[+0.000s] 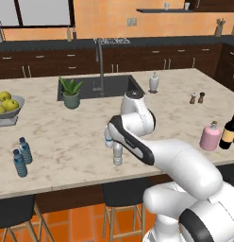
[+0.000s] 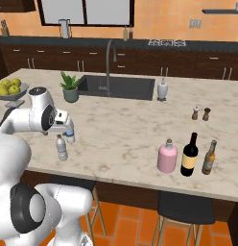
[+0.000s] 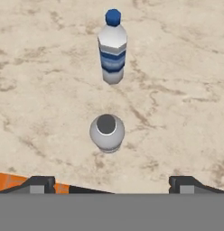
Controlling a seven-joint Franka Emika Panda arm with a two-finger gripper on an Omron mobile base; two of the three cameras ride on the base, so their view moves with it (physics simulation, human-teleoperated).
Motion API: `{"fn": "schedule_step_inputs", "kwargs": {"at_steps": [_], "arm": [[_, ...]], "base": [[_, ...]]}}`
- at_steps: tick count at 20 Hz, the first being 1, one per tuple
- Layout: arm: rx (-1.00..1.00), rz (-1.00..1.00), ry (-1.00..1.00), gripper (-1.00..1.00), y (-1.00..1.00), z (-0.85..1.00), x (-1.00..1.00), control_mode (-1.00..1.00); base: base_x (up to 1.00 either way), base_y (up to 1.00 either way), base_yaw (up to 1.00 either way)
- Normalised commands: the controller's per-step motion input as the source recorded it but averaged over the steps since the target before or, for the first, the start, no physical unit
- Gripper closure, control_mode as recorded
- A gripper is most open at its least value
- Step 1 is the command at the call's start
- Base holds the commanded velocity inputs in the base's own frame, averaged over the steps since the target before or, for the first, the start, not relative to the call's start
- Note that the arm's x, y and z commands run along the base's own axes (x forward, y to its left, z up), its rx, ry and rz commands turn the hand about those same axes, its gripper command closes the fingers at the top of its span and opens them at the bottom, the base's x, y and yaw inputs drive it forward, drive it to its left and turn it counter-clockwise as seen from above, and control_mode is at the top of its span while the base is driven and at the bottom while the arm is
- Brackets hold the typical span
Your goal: Move the plastic bottles in the middle to the plastics group, and the glass bottles in the middle to the glass group.
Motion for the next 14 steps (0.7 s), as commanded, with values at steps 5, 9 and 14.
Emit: {"fn": "schedule_step_inputs", "kwargs": {"at_steps": [5,9,14], "arm": [[0.0,0.0,0.0,-1.0,0.03,-0.32,0.08,-1.0],[0.0,0.03,0.0,-1.0,0.12,-0.2,0.02,-1.0],[0.0,0.06,0.0,-1.0,0.1,-0.18,0.1,-1.0]], "base": [[0.0,0.0,0.0],[0.0,0.0,0.0],[0.0,0.0,0.0]]}}
